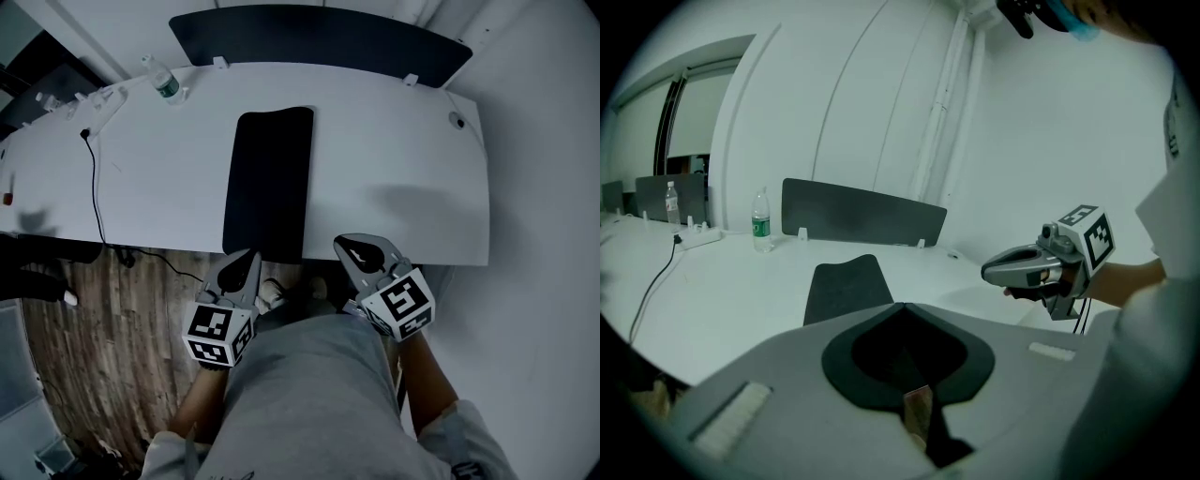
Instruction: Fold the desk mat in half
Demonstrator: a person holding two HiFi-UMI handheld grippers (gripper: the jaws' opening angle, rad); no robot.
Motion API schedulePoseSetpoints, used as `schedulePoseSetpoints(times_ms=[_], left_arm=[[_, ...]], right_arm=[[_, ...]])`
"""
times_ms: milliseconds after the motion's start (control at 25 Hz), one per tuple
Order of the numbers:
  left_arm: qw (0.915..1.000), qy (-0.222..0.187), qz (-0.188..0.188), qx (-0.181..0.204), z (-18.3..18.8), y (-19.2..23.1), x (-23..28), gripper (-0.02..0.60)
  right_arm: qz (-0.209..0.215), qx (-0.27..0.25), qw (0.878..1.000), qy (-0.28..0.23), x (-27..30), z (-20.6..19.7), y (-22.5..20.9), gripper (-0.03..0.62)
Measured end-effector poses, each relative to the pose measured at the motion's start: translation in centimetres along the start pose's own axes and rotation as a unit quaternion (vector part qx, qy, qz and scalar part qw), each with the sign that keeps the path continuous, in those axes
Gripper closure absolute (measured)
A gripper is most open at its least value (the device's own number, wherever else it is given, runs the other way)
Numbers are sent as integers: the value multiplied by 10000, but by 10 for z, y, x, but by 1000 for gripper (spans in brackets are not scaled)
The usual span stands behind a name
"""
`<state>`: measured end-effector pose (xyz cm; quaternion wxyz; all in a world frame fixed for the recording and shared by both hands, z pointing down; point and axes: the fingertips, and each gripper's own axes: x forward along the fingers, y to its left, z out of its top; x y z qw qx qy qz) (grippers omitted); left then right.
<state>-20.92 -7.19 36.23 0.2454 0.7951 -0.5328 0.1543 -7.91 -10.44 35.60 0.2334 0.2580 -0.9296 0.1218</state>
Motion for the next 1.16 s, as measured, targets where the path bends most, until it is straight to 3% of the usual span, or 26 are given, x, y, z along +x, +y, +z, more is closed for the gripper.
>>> schedulePoseSetpoints(times_ms=[160, 400, 1160], left_arm=[[9999, -118, 24, 85, 12, -5, -4, 561], [9996, -255, 30, 116, 20, -8, -11, 561], [9995, -282, 43, 148, 12, -20, -32, 561]], right_arm=[[85, 172, 9995, -242, -7, 17, -1, 589], [21, 34, 9992, -406, -17, 34, 0, 589], [64, -47, 9993, -362, -25, 26, 13, 589]])
